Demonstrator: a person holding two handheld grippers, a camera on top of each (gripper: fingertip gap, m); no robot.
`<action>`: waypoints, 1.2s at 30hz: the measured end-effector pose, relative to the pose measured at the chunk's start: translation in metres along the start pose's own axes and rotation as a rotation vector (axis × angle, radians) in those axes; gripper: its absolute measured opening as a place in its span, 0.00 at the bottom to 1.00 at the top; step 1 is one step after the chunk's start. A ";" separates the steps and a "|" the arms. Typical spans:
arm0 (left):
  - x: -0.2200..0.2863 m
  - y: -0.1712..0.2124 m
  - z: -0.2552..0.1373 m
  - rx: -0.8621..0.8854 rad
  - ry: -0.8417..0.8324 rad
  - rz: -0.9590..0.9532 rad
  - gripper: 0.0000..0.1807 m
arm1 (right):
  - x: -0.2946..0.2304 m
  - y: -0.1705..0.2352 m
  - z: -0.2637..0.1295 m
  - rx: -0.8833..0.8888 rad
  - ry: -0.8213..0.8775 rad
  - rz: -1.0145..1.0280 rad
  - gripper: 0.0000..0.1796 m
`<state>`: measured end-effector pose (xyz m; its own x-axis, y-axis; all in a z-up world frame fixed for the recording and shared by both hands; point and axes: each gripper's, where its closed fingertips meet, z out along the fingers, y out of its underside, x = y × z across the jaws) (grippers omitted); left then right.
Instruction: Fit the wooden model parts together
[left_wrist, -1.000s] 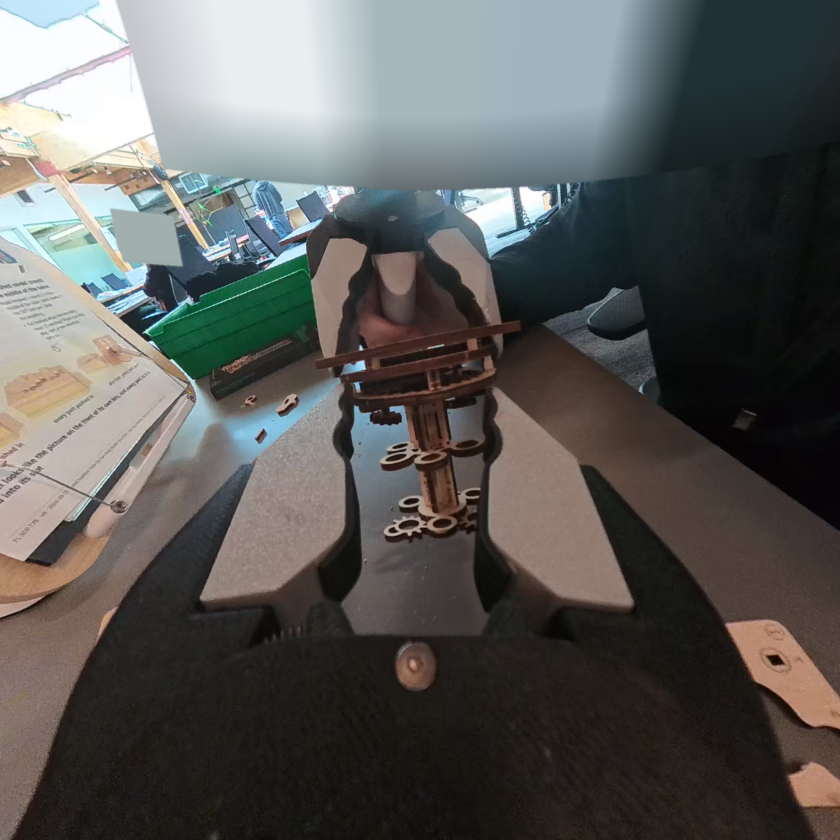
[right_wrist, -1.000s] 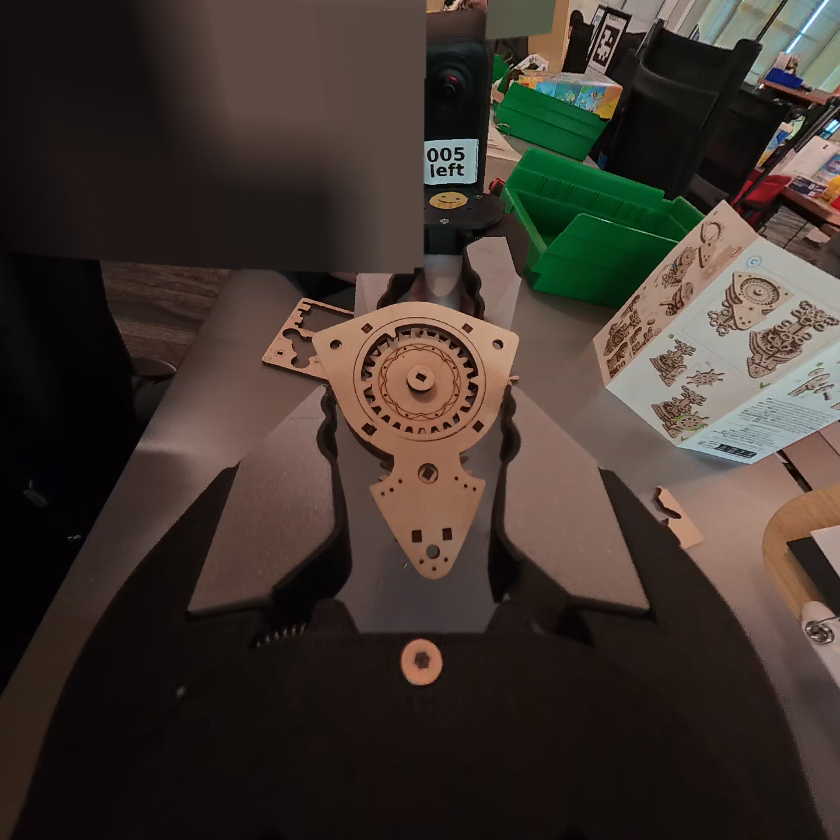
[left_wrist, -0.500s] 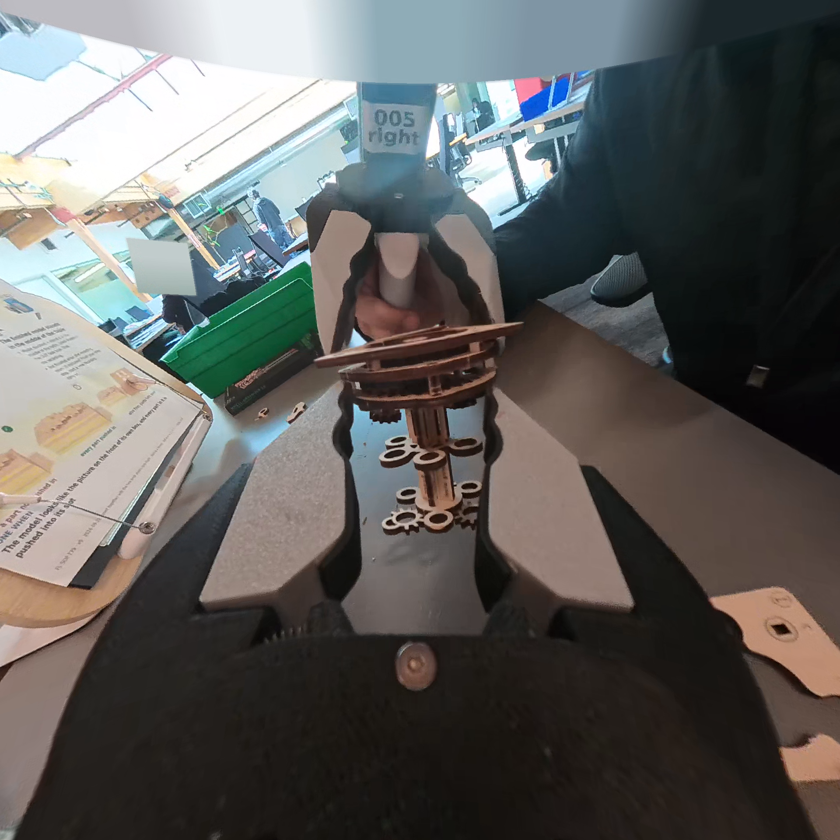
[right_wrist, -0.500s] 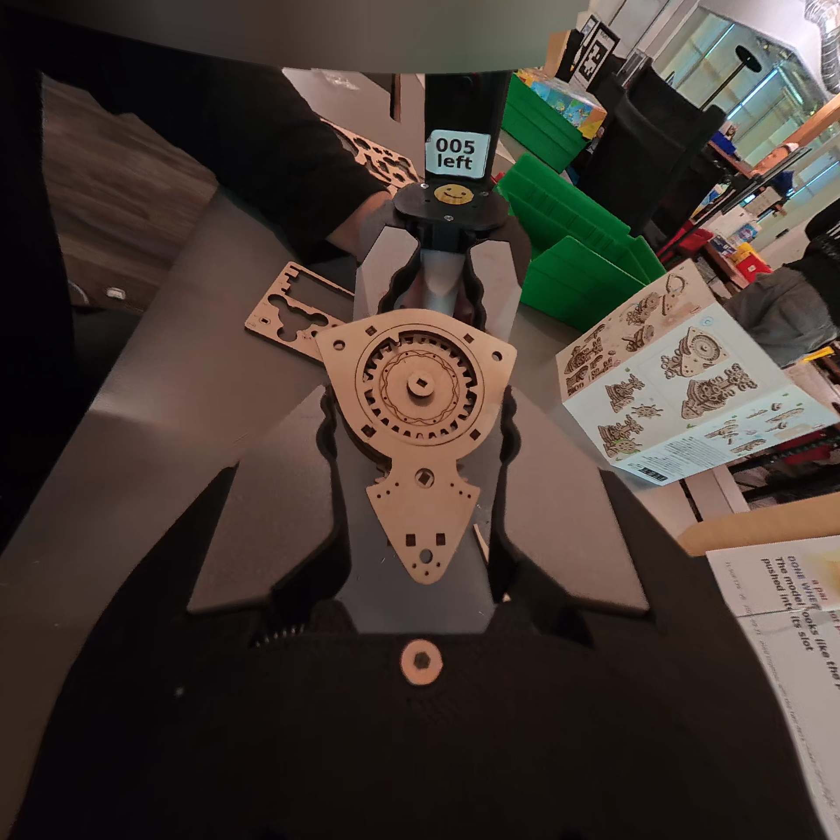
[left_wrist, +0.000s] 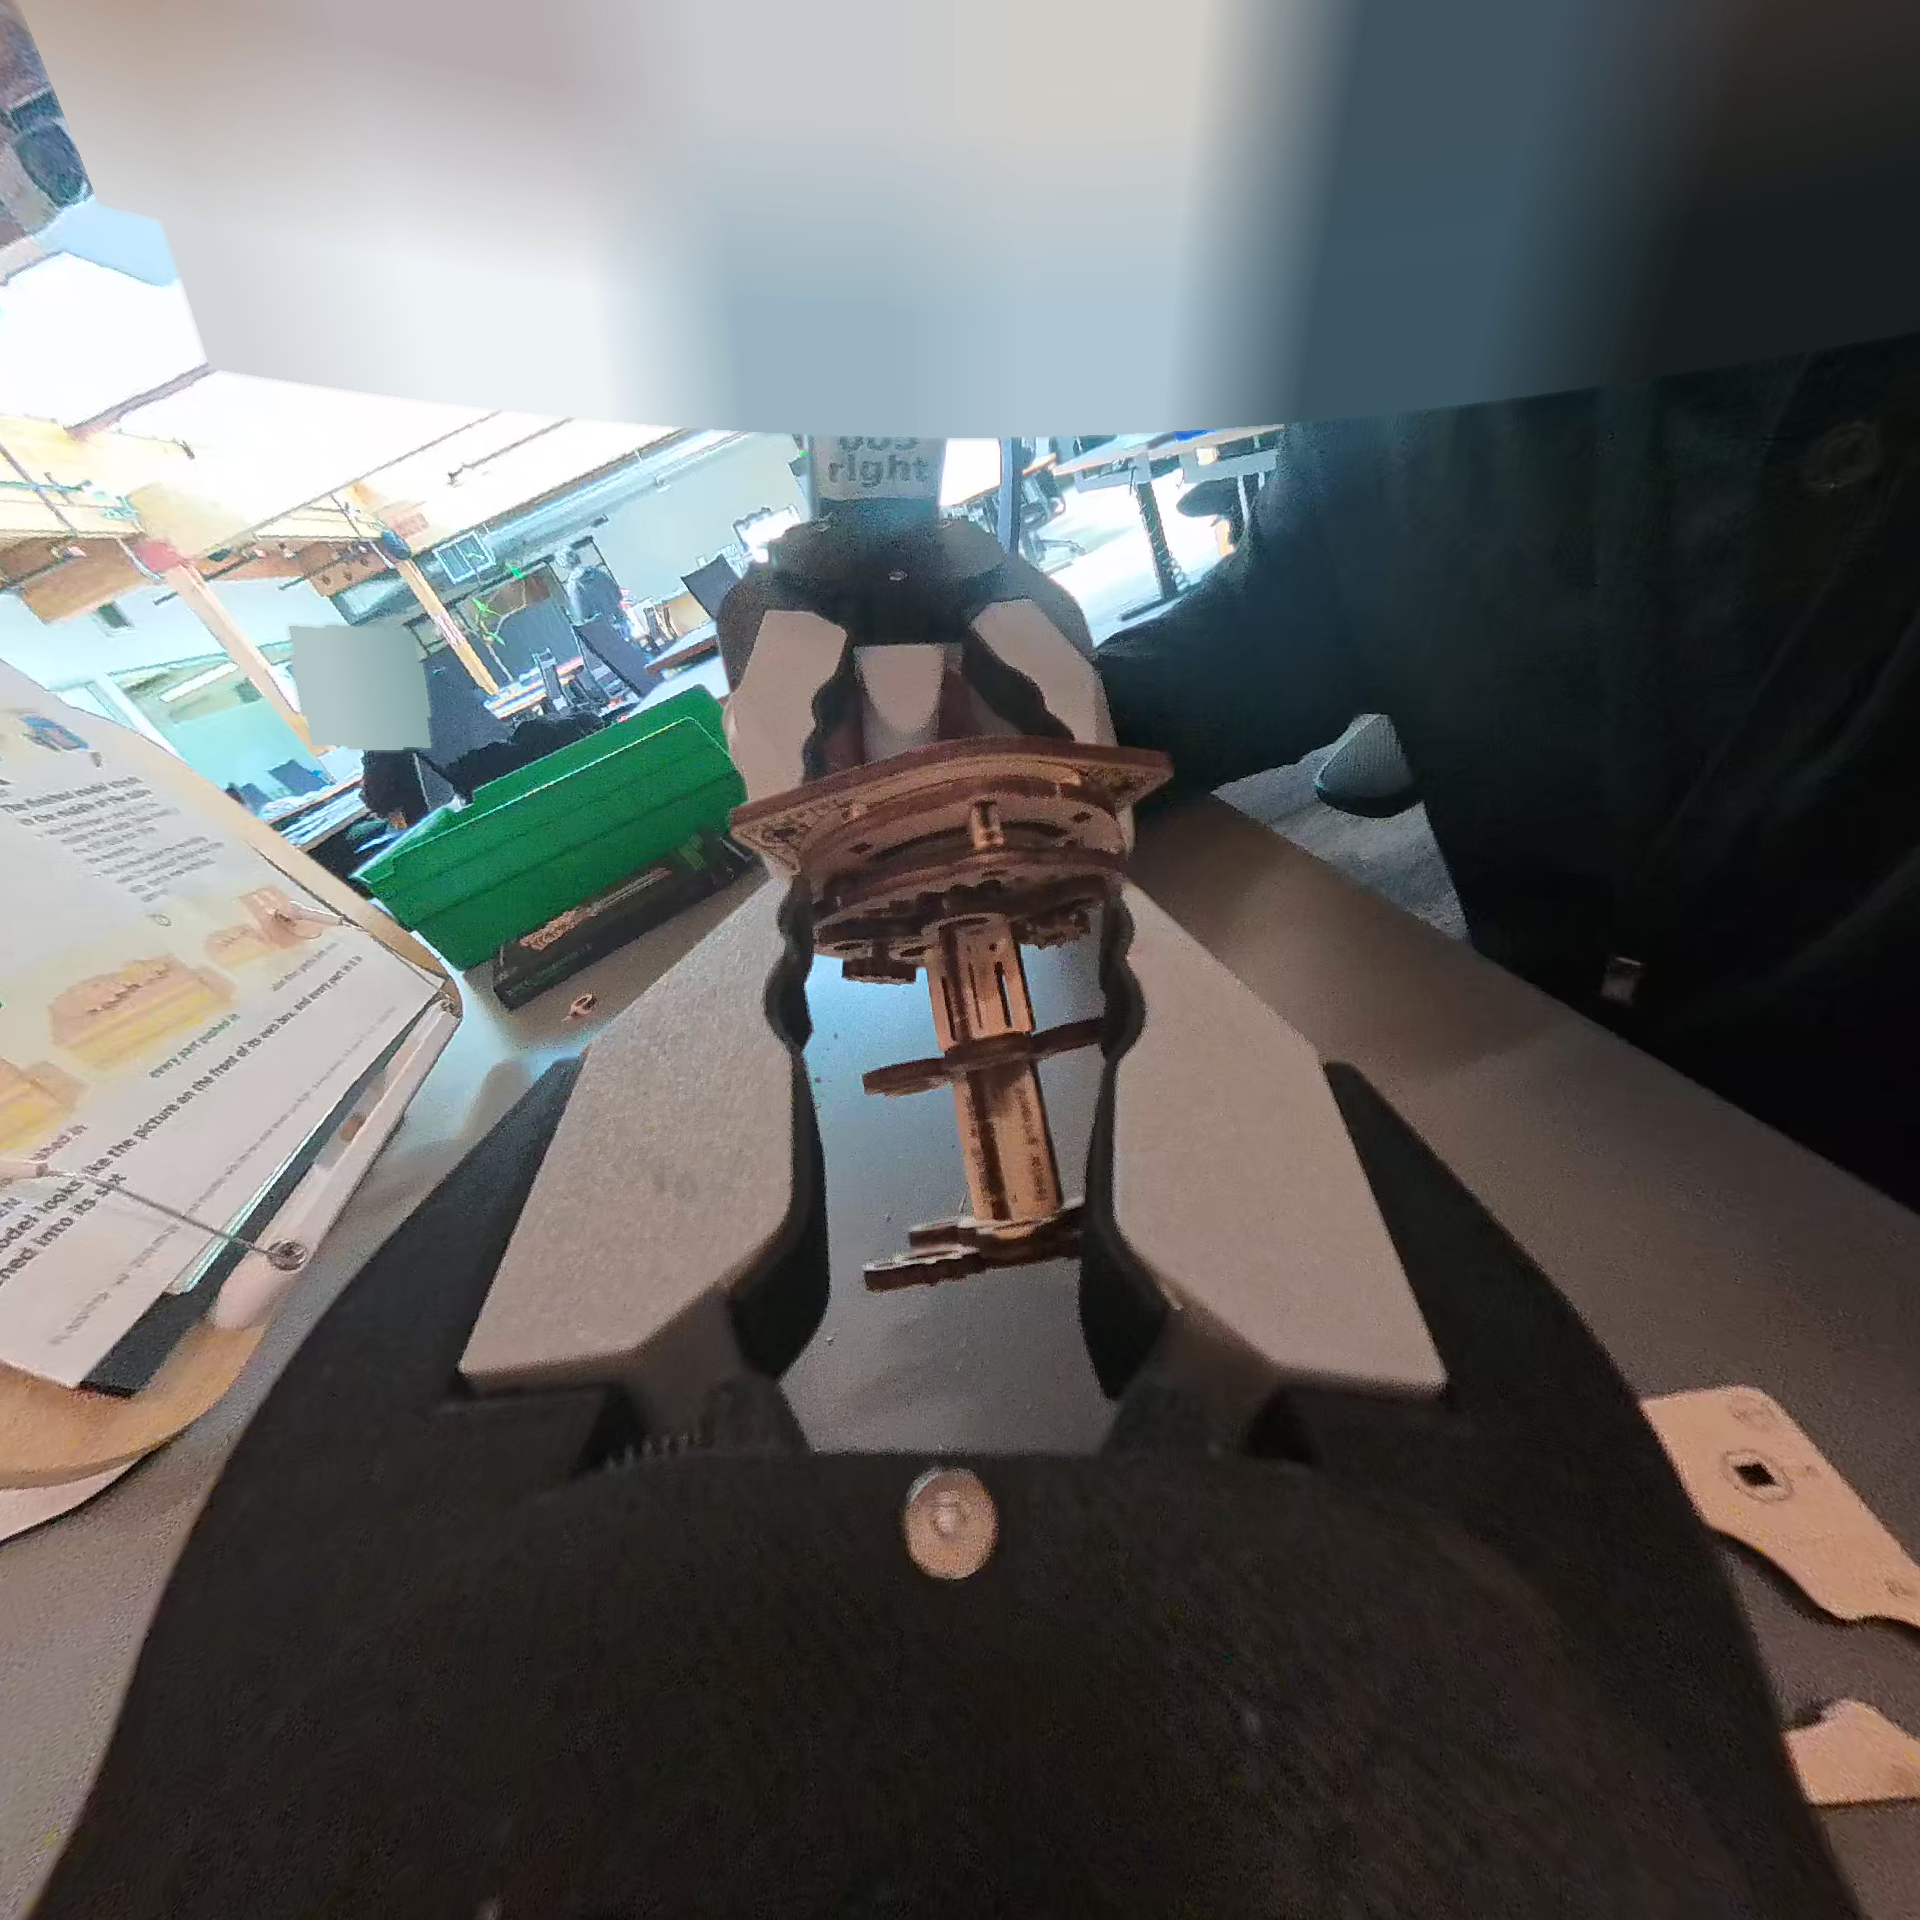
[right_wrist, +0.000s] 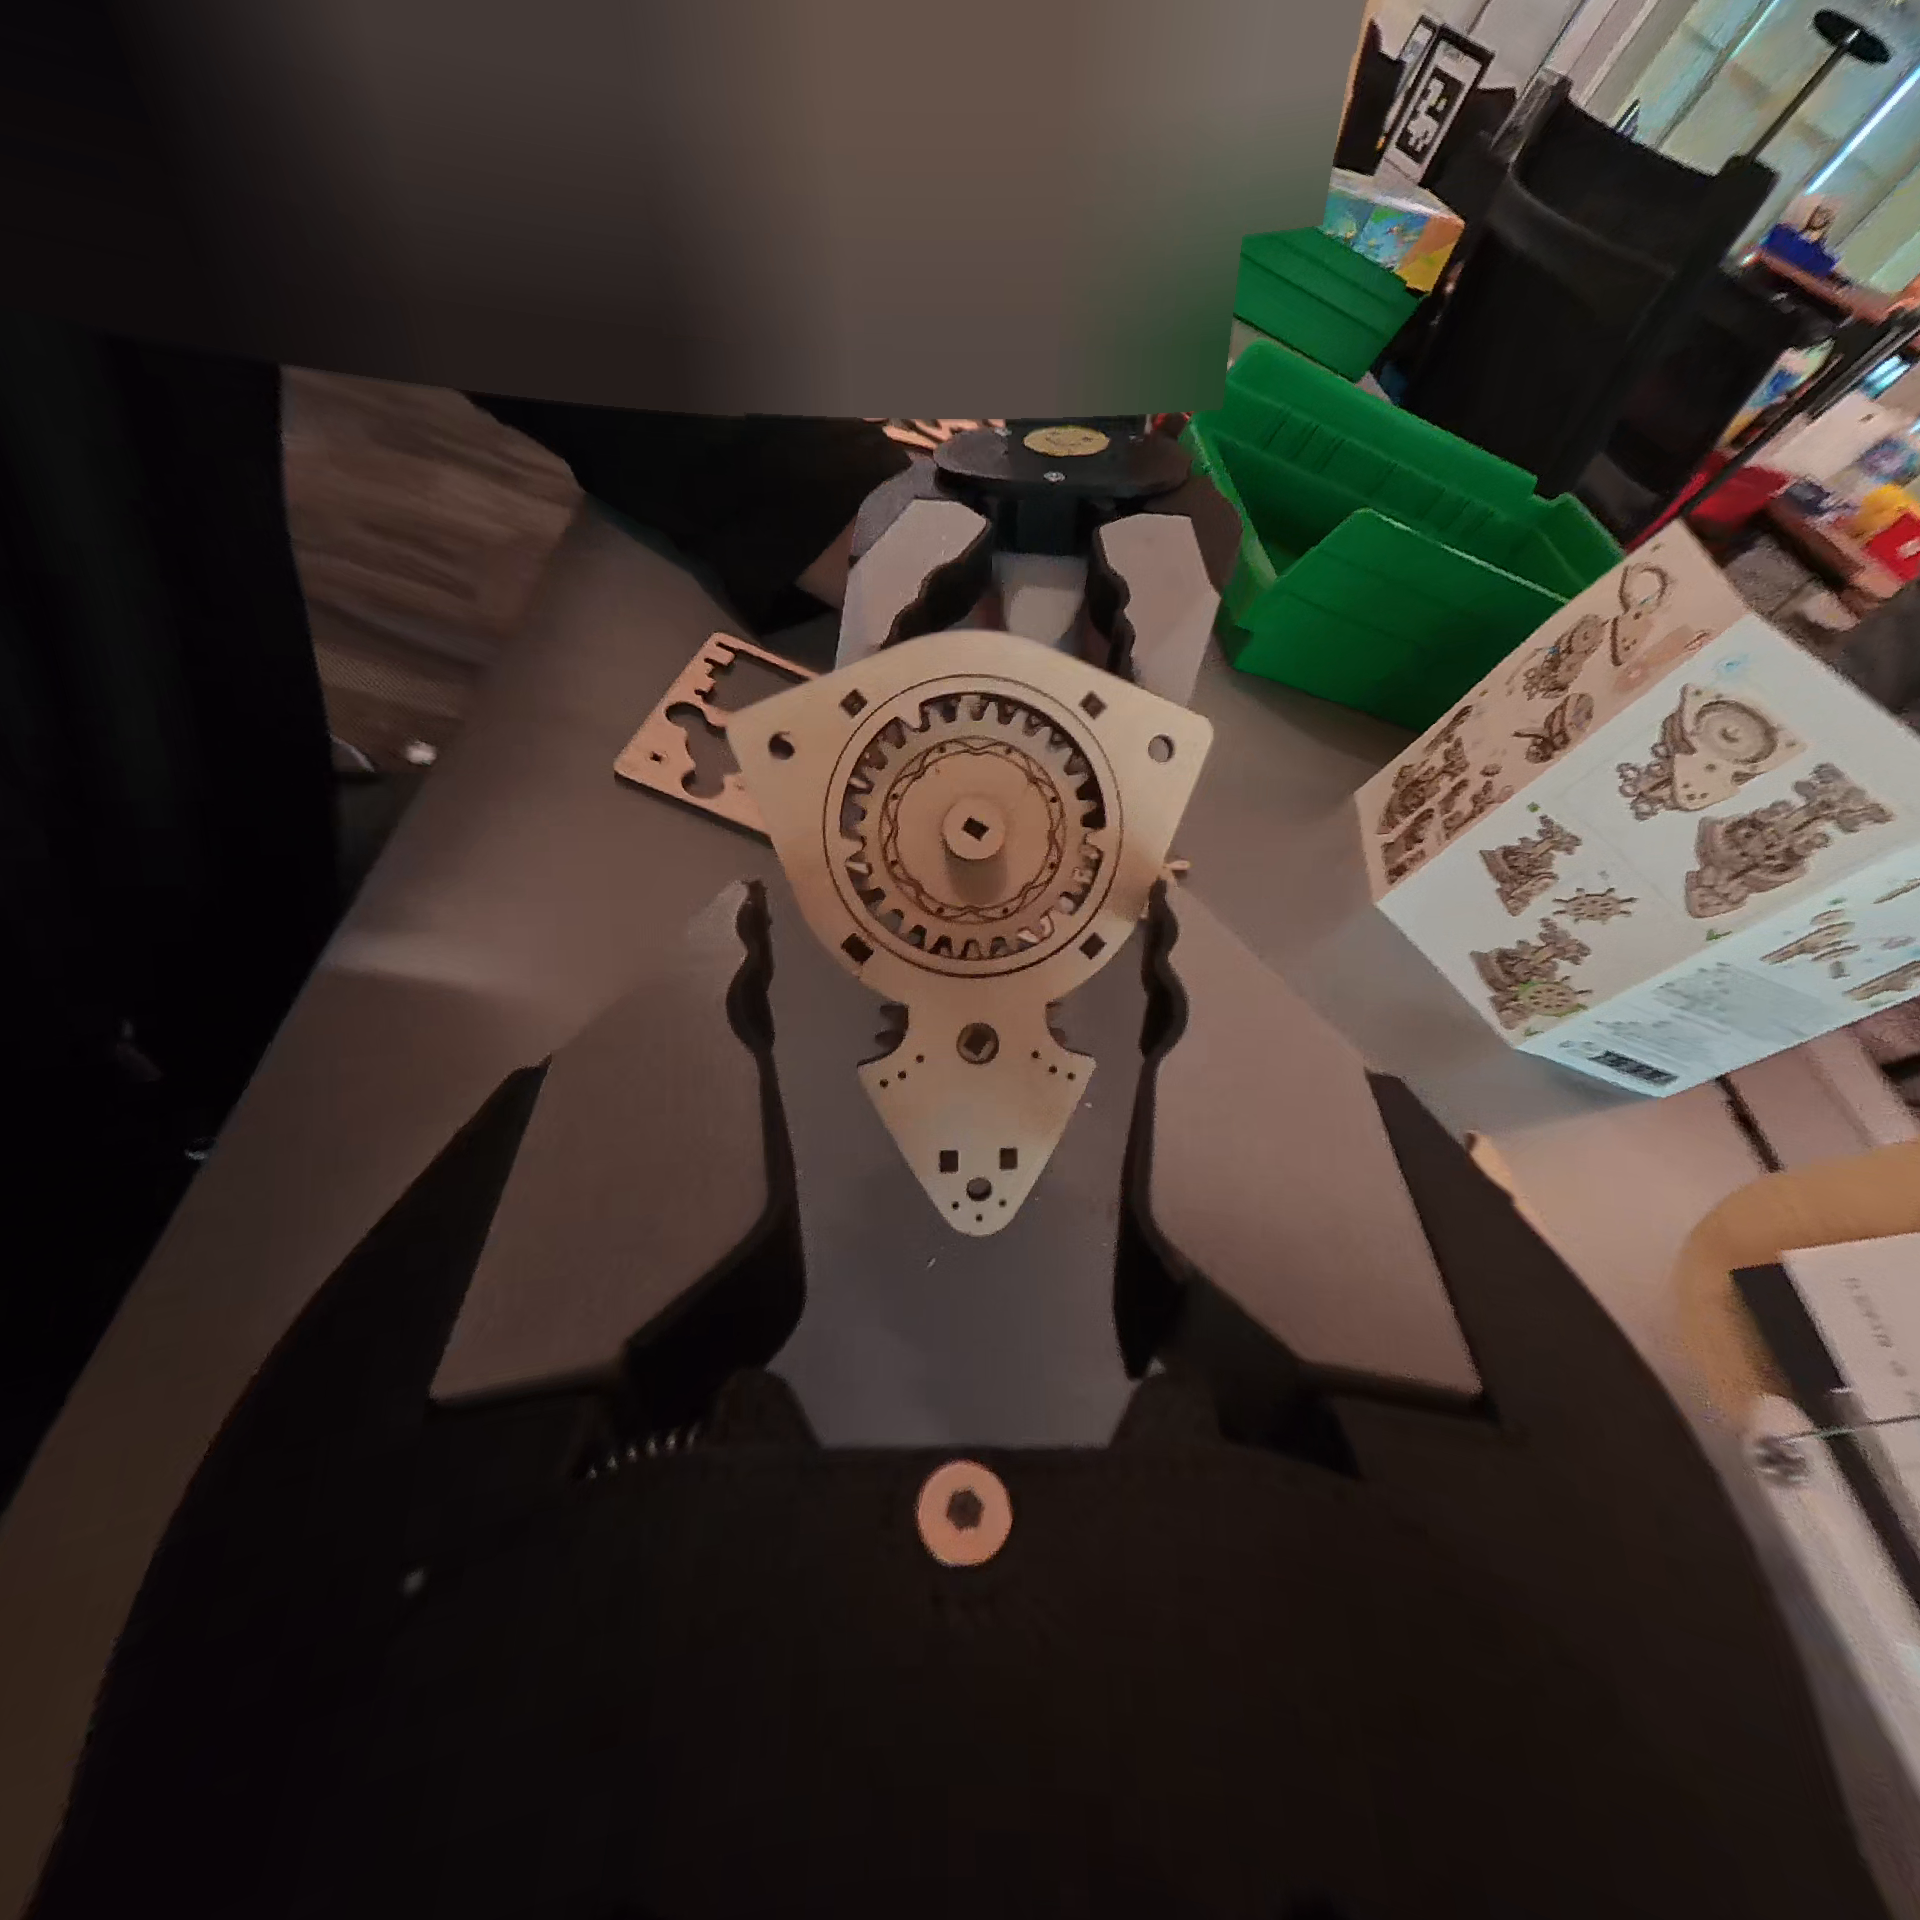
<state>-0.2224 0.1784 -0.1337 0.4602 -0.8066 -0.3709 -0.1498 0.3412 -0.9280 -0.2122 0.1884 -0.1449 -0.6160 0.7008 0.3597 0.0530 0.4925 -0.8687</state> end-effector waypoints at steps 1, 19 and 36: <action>0.000 0.001 0.001 -0.005 0.003 0.001 0.30 | 0.001 0.000 -0.001 0.008 -0.010 0.031 0.36; -0.010 0.010 0.007 -0.118 -0.053 -0.142 0.34 | 0.011 0.007 0.002 -0.066 0.023 0.102 0.36; -0.011 0.025 0.004 -0.181 -0.041 -0.160 0.33 | 0.012 0.024 0.006 -0.118 0.010 0.113 0.35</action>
<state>-0.2277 0.1980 -0.1525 0.5257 -0.8217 -0.2201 -0.2250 0.1152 -0.9675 -0.2231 0.2058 -0.1636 -0.5934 0.7598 0.2658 0.2140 0.4672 -0.8579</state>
